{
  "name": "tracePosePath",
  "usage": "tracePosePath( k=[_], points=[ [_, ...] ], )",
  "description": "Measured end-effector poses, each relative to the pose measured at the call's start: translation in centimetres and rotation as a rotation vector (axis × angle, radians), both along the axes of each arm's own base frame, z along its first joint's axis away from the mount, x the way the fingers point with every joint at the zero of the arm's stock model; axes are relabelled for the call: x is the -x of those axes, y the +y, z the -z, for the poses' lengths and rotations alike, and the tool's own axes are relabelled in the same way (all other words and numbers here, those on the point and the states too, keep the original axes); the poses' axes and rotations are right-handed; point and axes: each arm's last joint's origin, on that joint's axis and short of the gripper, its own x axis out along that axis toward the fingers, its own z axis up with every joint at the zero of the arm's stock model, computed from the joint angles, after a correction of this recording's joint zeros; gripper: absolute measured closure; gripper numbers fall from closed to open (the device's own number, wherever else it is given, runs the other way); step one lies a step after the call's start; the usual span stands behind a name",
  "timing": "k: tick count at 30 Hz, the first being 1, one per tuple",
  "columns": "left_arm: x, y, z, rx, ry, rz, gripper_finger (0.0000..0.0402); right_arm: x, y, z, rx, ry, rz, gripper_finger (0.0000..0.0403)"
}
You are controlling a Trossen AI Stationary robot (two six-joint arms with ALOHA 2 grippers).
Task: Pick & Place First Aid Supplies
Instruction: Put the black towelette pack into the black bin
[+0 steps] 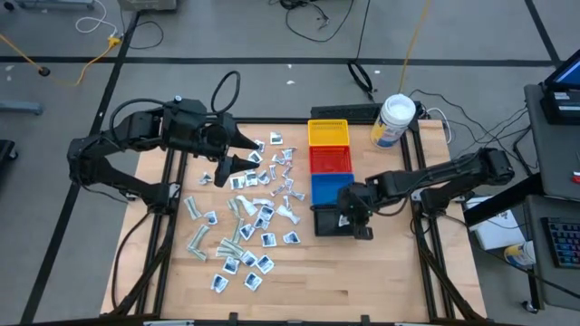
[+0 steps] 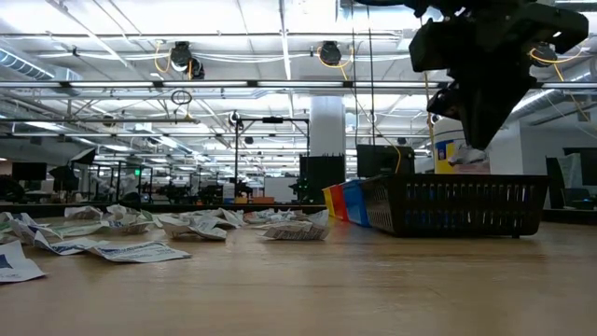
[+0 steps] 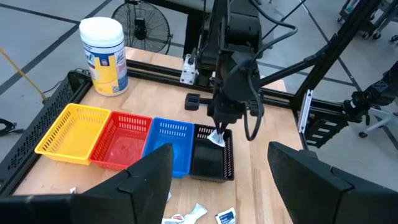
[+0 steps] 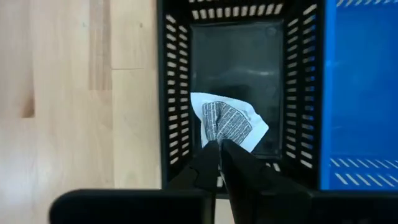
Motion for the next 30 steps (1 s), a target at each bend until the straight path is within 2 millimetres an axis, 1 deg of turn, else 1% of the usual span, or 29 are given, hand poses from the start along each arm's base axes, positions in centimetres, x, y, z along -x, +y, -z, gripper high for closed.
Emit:
tracePosePath(
  k=[2,5,9,12,14,16,18,26,30],
  points=[
    [0.0,0.0,0.0,0.000,0.000,0.000,0.0133,0.0,0.0,0.0,-0.008,0.001,-0.007,0.0356],
    [0.0,0.0,0.0,0.003,0.000,-0.001,0.0133,-0.2,0.1,-0.1,-0.006,-0.027,-0.010,0.0310],
    [0.0,0.0,0.0,0.014,0.000,-0.006,0.0133,-0.3,-0.2,-0.5,0.065,-0.074,0.020,0.0243],
    [0.0,0.0,0.0,0.023,0.004,-0.009,0.0133,-0.3,-0.3,-1.0,0.088,-0.123,0.021,0.0203],
    [0.1,0.0,0.2,0.032,0.019,-0.005,0.0133,-0.5,-0.5,-1.9,0.091,-0.205,0.014,0.0185],
    [0.2,0.0,0.3,0.034,0.038,-0.004,0.0133,-0.7,-0.6,-3.0,0.102,-0.314,0.024,0.0174],
    [0.2,-0.1,0.5,0.036,0.055,-0.004,0.0133,-0.9,-1.0,-4.8,0.110,-0.471,0.053,0.0169],
    [0.3,-0.1,0.6,0.034,0.070,-0.003,0.0133,-1.0,-2.9,-11.7,0.042,-1.069,0.180,0.0176],
    [0.3,0.0,0.6,0.029,0.071,-0.005,0.0133,-0.8,-3.6,-13.9,-0.003,-1.277,0.239,0.0178]
  ],
)
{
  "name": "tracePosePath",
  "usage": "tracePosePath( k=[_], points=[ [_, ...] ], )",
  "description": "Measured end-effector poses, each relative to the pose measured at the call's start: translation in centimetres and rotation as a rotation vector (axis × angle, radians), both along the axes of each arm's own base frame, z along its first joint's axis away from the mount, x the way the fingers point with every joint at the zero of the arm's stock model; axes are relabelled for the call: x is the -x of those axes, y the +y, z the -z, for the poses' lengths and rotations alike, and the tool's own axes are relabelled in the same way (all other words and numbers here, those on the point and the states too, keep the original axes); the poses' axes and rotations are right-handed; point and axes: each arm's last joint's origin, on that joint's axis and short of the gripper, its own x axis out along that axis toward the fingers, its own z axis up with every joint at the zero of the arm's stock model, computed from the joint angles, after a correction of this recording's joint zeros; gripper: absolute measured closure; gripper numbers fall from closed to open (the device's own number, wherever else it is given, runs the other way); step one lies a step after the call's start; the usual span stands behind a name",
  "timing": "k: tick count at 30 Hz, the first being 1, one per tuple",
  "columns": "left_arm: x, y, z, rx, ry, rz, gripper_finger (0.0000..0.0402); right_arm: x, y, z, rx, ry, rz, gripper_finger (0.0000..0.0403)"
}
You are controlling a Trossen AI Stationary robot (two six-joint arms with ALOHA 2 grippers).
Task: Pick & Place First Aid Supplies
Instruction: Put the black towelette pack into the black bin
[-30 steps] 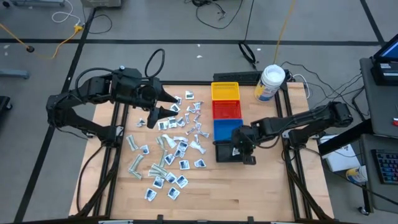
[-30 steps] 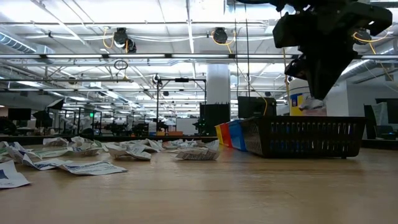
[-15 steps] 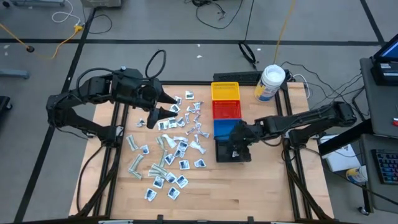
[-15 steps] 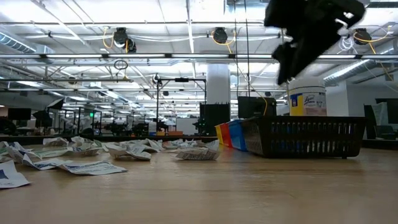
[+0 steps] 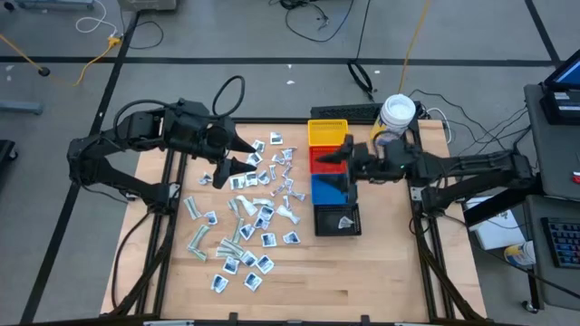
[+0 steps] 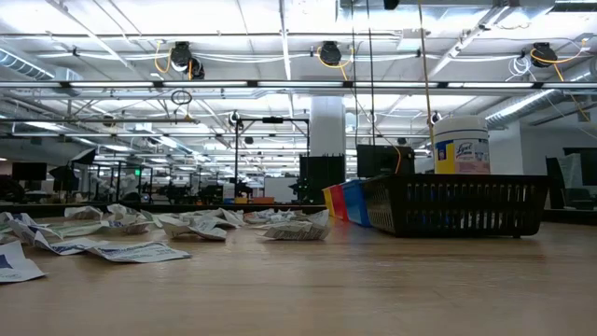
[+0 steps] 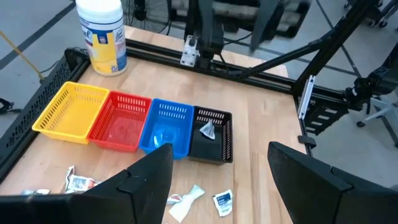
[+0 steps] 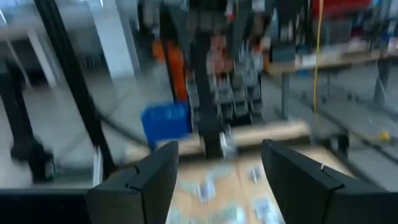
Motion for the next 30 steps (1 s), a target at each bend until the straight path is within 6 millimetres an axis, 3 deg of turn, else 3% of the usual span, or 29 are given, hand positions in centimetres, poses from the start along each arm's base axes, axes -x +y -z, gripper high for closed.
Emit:
tracePosePath(
  k=[5,8,22,30],
  points=[
    [0.1,0.0,0.1,0.010,0.015,-0.016,0.0133,0.1,-0.7,-1.2,-0.020,-0.048,0.028,0.0179],
    [0.6,0.3,0.9,0.041,0.107,-0.075,0.0133,0.0,-1.0,-1.8,-0.016,-0.023,0.037,0.0179],
    [0.2,5.2,7.3,0.244,0.773,-0.420,0.0133,0.1,-1.0,-2.7,0.032,-0.039,0.041,0.0179],
    [-0.4,6.9,9.2,0.201,0.877,-0.629,0.0133,0.1,-1.0,-2.7,0.050,-0.037,0.042,0.0179]
  ],
)
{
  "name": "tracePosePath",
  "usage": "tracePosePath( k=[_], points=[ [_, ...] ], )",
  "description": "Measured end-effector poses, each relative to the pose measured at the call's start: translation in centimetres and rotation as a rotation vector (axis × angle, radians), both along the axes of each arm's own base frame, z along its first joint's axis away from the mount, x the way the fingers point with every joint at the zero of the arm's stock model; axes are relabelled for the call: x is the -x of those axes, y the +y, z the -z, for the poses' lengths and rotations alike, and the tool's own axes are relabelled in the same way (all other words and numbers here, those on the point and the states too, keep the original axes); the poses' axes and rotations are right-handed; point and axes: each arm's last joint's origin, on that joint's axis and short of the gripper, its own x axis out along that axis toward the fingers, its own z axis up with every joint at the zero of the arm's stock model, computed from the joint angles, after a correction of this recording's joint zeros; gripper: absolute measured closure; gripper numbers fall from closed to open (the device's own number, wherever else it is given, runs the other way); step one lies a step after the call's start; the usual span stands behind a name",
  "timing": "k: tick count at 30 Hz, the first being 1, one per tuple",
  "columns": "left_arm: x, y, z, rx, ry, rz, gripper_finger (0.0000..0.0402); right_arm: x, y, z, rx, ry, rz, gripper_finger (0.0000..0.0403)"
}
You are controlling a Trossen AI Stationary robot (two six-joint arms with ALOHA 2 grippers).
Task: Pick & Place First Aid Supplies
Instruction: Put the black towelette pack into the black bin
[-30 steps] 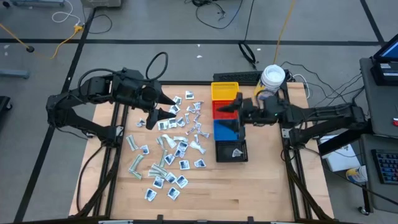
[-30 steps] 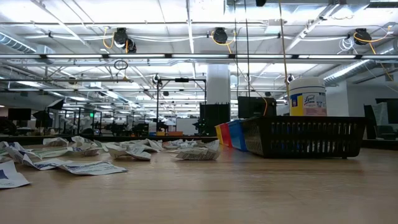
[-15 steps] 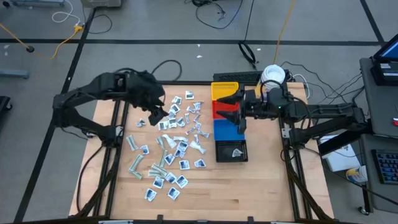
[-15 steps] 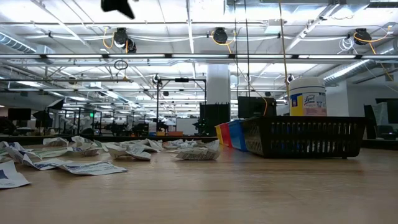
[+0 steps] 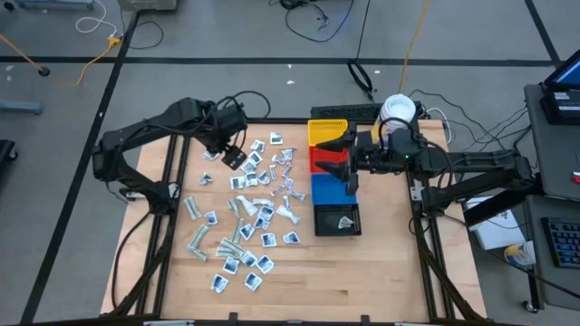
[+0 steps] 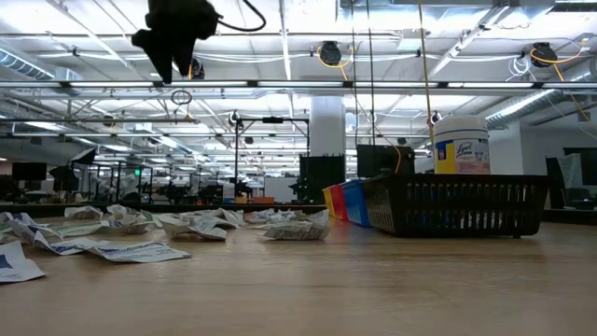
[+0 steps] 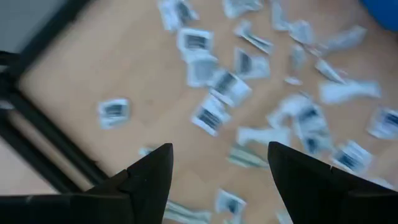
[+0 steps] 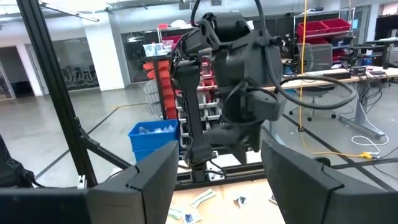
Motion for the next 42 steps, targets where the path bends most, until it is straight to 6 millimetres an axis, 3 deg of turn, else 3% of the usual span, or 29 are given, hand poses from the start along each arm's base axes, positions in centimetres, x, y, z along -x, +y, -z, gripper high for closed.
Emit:
tracePosePath(
  k=[7,13,22,32,42],
  points=[
    [-0.4,0.1,4.1,-0.017,0.089,-0.060,0.0133,0.0,0.0,0.0,0.016,0.001,0.000,0.0179],
    [-1.5,-0.1,8.4,0.006,0.030,-0.057,0.0133,0.0,0.1,0.0,0.018,0.001,-0.024,0.0179],
    [-1.2,-0.5,14.2,0.049,-0.002,-0.106,0.0133,0.0,0.1,0.0,0.041,0.003,-0.024,0.0179],
    [-0.8,-0.8,18.7,0.038,-0.056,-0.156,0.0133,0.0,0.1,0.0,0.044,0.003,-0.024,0.0179],
    [-1.9,-0.5,22.6,0.069,0.053,-0.149,0.0138,0.0,0.1,0.0,0.064,0.003,-0.020,0.0179]
  ],
)
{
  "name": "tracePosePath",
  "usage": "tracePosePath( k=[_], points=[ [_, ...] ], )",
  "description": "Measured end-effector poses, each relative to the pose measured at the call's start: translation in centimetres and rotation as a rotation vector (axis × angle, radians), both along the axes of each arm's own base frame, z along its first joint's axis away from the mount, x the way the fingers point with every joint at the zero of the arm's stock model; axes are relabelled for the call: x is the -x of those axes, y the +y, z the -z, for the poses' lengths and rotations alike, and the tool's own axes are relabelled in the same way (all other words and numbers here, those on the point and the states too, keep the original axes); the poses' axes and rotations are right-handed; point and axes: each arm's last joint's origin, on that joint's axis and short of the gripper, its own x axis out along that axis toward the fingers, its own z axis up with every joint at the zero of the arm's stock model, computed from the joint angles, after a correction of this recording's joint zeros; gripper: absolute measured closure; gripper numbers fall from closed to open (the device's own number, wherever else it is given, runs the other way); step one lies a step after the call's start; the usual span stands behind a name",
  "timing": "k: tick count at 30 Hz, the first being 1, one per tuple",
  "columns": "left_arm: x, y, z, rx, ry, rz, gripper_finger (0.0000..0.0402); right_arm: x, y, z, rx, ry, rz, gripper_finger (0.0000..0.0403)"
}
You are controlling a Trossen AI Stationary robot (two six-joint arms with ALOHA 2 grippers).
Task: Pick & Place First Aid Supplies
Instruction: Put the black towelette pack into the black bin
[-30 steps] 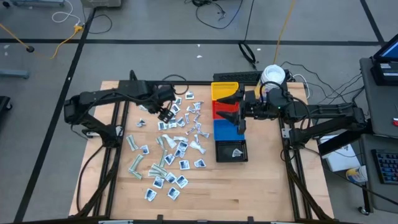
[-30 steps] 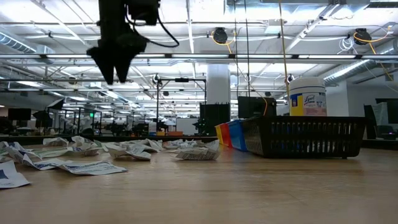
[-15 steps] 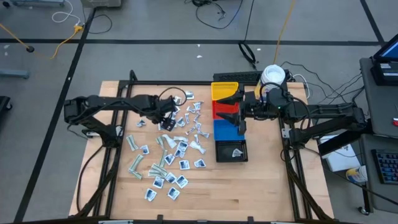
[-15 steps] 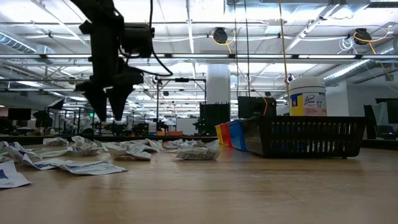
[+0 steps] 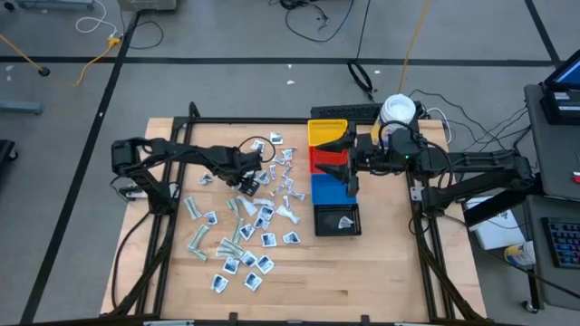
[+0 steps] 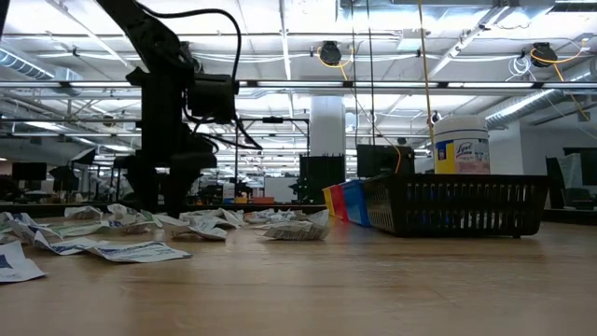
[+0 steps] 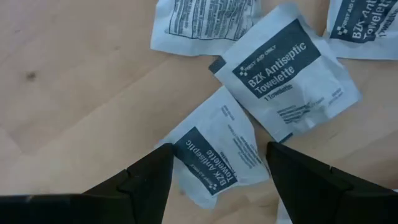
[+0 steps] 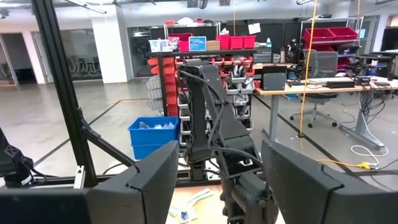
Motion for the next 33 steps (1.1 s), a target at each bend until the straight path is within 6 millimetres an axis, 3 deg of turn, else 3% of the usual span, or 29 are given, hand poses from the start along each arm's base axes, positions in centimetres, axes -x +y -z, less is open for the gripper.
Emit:
tracePosePath(
  k=[4,14,20,25,33],
  points=[
    [0.1,-0.1,0.0,0.004,0.006,0.002,0.0186,0.0,0.0,0.0,0.010,0.000,0.003,0.0179],
    [1.2,-0.4,-1.9,-0.002,-0.009,-0.024,0.0387,0.0,0.0,0.0,0.014,0.000,0.007,0.0179],
    [2.4,-0.9,-5.2,0.006,-0.140,-0.021,0.0393,0.0,0.0,0.1,-0.007,0.013,0.005,0.0179],
    [3.7,-1.5,-9.1,-0.010,-0.343,0.016,0.0395,0.0,0.0,0.4,-0.059,0.038,-0.001,0.0179],
    [6.2,-2.4,-16.1,-0.179,-0.830,0.134,0.0398,0.0,0.0,0.4,-0.085,0.041,-0.003,0.0179]
  ],
)
